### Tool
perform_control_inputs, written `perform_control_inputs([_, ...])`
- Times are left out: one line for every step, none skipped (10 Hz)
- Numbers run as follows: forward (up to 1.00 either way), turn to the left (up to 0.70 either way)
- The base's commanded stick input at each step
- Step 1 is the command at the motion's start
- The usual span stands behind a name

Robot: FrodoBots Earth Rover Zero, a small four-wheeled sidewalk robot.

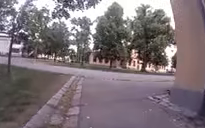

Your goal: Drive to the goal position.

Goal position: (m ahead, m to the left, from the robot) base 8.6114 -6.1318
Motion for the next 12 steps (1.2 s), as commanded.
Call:
perform_control_inputs([0.45, 0.00])
perform_control_inputs([0.45, 0.00])
perform_control_inputs([0.45, 0.00])
perform_control_inputs([0.45, 0.00])
perform_control_inputs([0.45, -0.01])
perform_control_inputs([0.45, -0.19])
perform_control_inputs([0.45, -0.27])
perform_control_inputs([0.45, -0.27])
perform_control_inputs([0.45, -0.27])
perform_control_inputs([0.45, -0.27])
perform_control_inputs([0.45, 0.00])
perform_control_inputs([0.45, 0.00])
